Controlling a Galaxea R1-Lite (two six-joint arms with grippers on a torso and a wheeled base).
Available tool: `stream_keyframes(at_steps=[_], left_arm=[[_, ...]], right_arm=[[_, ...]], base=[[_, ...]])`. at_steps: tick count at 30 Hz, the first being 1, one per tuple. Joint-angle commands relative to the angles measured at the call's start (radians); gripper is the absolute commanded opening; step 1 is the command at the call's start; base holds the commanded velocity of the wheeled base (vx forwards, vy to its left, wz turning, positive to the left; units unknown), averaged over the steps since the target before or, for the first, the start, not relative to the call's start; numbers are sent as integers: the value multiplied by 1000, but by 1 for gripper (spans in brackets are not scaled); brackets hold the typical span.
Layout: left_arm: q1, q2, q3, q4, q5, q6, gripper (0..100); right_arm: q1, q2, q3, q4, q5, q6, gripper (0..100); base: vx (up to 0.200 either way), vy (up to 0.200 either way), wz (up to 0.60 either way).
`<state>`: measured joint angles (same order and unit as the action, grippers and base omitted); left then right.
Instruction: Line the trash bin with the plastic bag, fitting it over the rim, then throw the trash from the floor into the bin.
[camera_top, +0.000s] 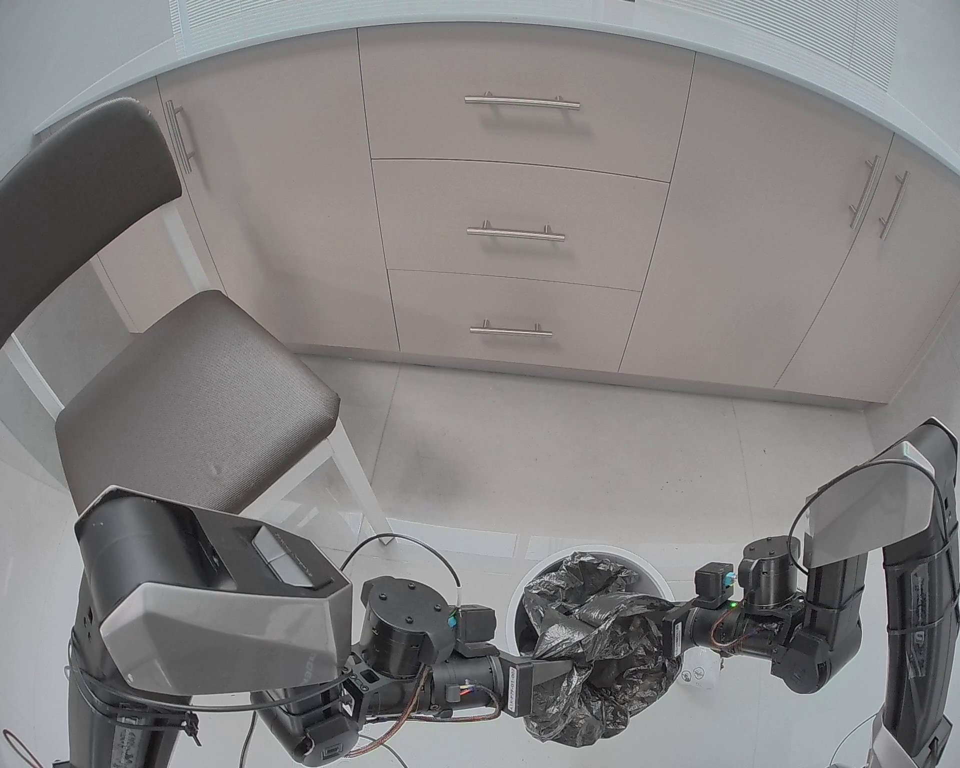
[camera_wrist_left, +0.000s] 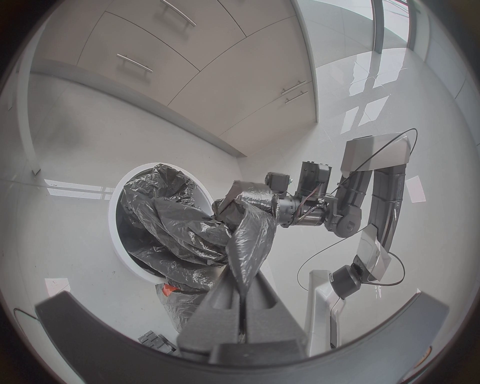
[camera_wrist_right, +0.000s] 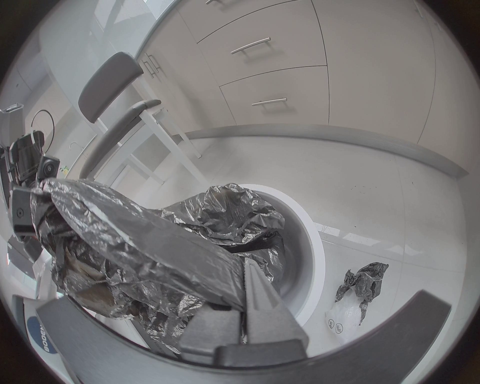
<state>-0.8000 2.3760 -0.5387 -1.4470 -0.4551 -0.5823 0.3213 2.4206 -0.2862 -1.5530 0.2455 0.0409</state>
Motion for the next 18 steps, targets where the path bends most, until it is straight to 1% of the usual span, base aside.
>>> stream_keyframes(at_steps=[1, 4, 6, 7, 8, 9, 10, 11, 12, 13, 16, 18], left_arm=[[1, -20, -26, 50, 12, 9, 0], [1, -61, -63, 165, 62, 24, 0], [-1, -87, -101, 260, 144, 58, 0], [-1, -87, -101, 260, 144, 58, 0], [-5, -101, -133, 336, 234, 79, 0], [-24, -110, -196, 447, 391, 101, 0], [-28, -110, -211, 476, 424, 104, 0], [-39, -110, -256, 550, 509, 110, 0], [-41, -112, -264, 565, 523, 110, 0], [-44, -118, -305, 634, 564, 111, 0], [-47, -136, -360, 715, 572, 111, 0], [-47, -138, -388, 746, 573, 116, 0]], right_arm=[[-1, -45, 4, -18, 1, 31, 0], [1, -55, 9, -18, 1, 39, 0], [1, -66, 10, -18, 1, 40, 0], [1, -66, 10, -18, 1, 40, 0], [-1, -72, 9, -18, 1, 40, 0], [-1, -80, 9, -18, 1, 44, 0], [-1, -81, 7, -18, 1, 45, 0], [-1, -84, 7, -18, 1, 45, 0], [-1, -84, 7, -18, 1, 45, 0], [-1, -86, 4, -18, 1, 47, 0], [-1, -86, 4, -18, 1, 62, 0], [-2, -81, 2, -18, 0, 63, 0]], base=[[0, 0, 0], [0, 0, 0], [0, 0, 0], [0, 0, 0], [0, 0, 0], [0, 0, 0], [0, 0, 0], [0, 0, 0], [0, 0, 0], [0, 0, 0], [0, 0, 0], [0, 0, 0]])
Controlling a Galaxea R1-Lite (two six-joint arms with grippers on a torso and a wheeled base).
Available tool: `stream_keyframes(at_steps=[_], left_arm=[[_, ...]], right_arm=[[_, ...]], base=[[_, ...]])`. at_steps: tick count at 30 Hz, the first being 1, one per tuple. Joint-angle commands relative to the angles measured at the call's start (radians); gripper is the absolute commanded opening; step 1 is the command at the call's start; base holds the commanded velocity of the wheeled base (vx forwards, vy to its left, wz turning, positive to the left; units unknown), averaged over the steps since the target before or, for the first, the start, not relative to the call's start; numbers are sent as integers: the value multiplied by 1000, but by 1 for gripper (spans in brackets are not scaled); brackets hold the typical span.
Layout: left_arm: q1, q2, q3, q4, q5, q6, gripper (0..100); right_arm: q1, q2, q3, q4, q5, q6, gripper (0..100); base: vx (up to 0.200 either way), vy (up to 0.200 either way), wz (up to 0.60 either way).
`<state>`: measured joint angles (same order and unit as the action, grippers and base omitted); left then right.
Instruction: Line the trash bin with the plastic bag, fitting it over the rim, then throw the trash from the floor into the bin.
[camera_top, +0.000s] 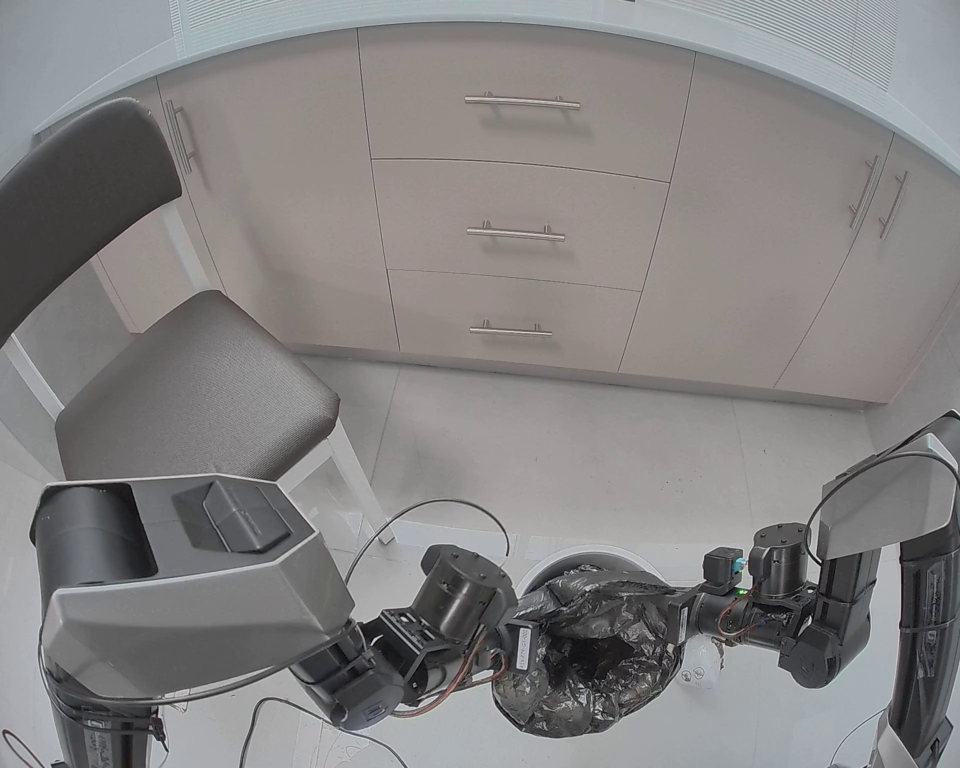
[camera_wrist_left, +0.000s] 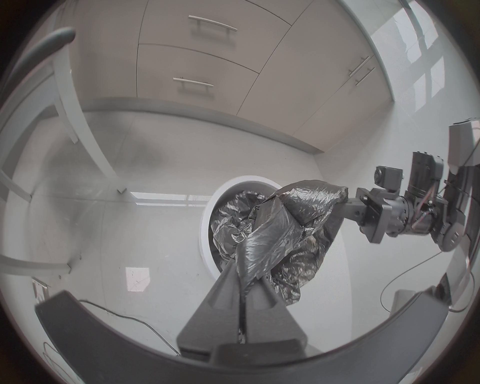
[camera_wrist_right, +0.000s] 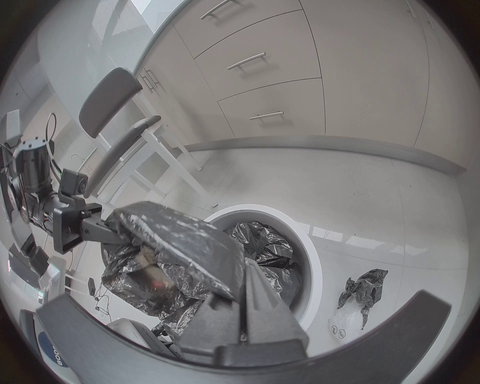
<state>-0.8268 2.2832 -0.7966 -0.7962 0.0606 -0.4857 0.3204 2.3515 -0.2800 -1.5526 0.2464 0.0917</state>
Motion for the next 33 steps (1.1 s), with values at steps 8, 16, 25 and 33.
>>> stream_keyframes(at_steps=[8, 16, 25, 33], left_arm=[[-18, -39, -168, 112, 51, 82, 0], [-17, -7, -184, 121, 21, 93, 0], [17, 41, -200, 118, -82, 104, 0], [89, 88, -216, 123, -84, 200, 0]], right_arm=[[-44, 8, -30, -18, -2, 14, 0], [-50, 38, -47, -18, -1, 19, 0], [-57, 51, -105, -18, -4, 88, 0], [-57, 88, -157, -18, -55, 140, 0]], base=[[0, 0, 0], [0, 0, 0], [0, 0, 0], [0, 0, 0]])
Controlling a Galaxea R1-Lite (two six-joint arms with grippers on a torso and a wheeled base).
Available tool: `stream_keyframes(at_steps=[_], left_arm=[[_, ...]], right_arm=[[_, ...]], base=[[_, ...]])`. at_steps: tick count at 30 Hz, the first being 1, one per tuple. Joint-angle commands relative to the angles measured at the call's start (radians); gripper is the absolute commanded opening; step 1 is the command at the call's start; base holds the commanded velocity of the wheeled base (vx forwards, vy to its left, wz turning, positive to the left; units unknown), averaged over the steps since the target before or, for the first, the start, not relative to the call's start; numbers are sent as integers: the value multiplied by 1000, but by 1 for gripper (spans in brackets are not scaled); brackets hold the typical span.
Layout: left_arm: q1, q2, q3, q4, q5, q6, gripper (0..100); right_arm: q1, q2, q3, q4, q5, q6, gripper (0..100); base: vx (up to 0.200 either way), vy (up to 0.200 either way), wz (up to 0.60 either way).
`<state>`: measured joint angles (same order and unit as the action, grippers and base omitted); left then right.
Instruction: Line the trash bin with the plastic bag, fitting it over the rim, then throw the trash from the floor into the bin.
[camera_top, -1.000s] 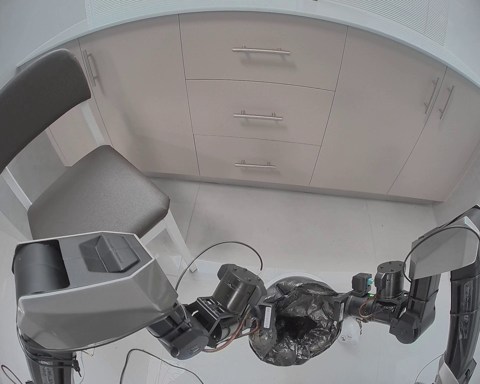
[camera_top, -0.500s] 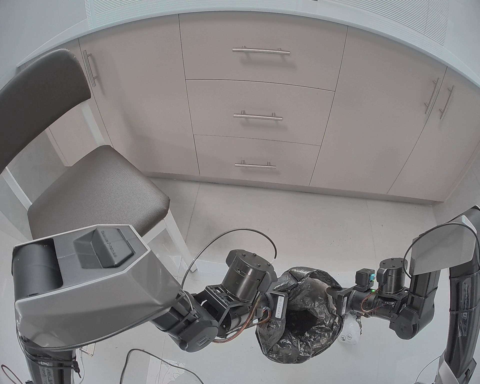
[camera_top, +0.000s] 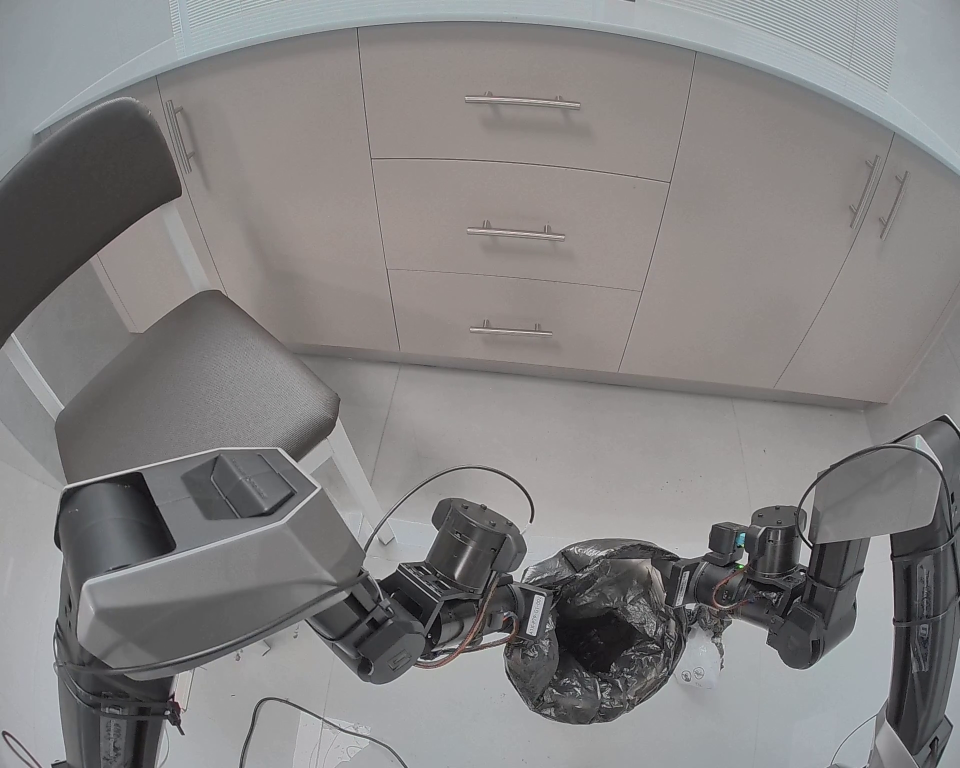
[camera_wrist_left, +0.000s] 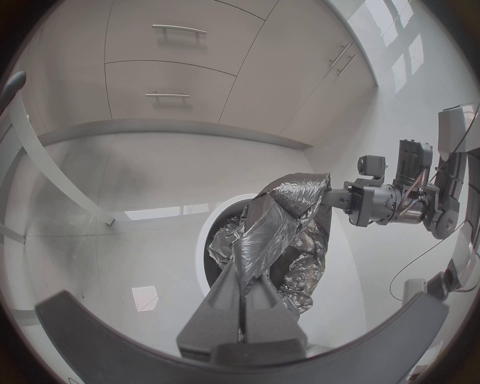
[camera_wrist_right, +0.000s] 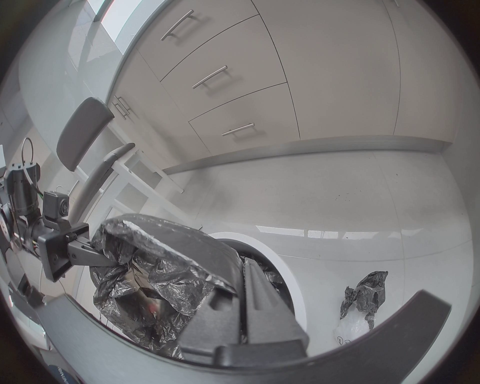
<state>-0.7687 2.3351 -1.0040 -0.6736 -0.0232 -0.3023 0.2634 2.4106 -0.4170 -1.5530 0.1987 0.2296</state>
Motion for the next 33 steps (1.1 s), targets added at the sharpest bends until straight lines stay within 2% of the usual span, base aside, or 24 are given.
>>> stream_keyframes(at_steps=[1, 7, 18, 24, 33], left_arm=[[34, 41, -11, 0, 0, 25, 0], [43, 67, -16, -12, -9, 62, 0], [72, 107, -91, 14, -15, 69, 0], [75, 107, -100, 39, -9, 69, 0], [74, 110, -102, 49, -9, 69, 0]], right_arm=[[-1, 31, -22, -18, -7, 2, 0], [-18, 42, -29, -18, -9, 2, 0], [-27, 44, -51, -16, -16, 2, 0], [-38, 42, -109, 47, -59, 2, 0], [-52, 45, -147, 116, -59, 2, 0]], base=[[0, 0, 0], [0, 0, 0], [0, 0, 0], [0, 0, 0], [0, 0, 0]])
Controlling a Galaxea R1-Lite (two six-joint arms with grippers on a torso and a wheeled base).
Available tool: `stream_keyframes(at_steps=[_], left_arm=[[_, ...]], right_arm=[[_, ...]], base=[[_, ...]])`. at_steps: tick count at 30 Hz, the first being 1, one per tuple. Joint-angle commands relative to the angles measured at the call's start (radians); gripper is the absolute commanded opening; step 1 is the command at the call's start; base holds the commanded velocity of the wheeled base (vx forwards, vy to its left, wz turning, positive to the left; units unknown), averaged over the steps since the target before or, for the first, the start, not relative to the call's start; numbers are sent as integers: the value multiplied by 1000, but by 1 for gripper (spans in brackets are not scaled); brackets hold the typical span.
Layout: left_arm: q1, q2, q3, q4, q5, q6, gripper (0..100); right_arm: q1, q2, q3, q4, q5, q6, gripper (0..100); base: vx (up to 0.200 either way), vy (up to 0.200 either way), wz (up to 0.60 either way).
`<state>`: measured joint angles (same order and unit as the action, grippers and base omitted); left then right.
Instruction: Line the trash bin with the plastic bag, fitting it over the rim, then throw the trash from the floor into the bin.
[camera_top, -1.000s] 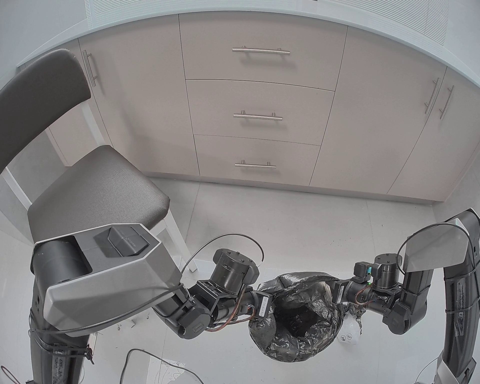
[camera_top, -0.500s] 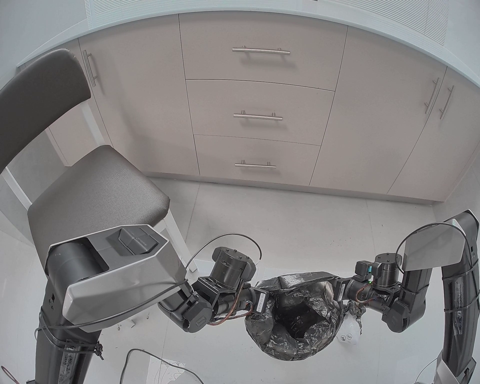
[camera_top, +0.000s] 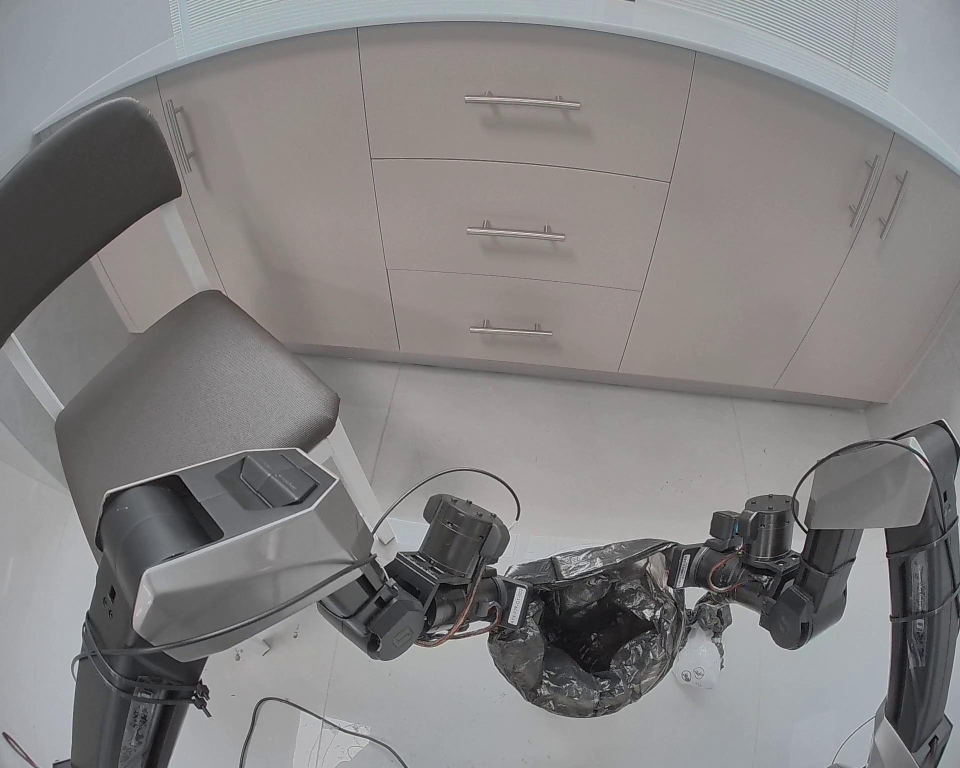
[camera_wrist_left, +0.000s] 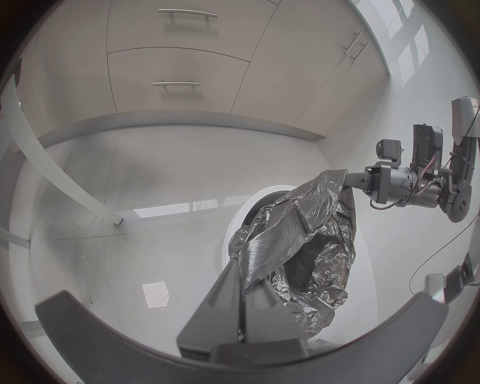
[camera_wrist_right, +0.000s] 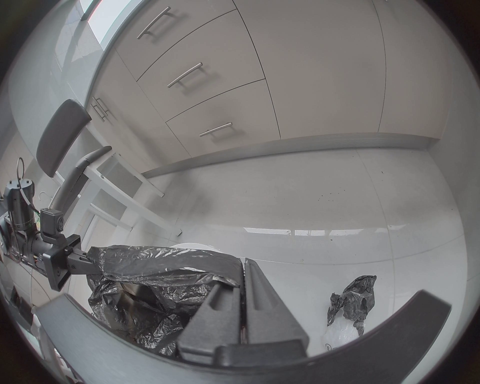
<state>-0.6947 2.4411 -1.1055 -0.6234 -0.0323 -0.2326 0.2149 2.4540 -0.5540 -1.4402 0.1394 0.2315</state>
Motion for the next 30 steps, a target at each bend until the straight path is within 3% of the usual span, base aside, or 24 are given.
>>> stream_keyframes(at_steps=[1, 30], left_arm=[[0, 4, 0, -1, 0, -1, 0], [1, 19, -7, -6, -4, -7, 0]], right_arm=[[-3, 2, -9, 6, 0, -1, 0], [-31, 40, -3, 15, 2, -60, 0]], base=[[0, 0, 0], [0, 0, 0]])
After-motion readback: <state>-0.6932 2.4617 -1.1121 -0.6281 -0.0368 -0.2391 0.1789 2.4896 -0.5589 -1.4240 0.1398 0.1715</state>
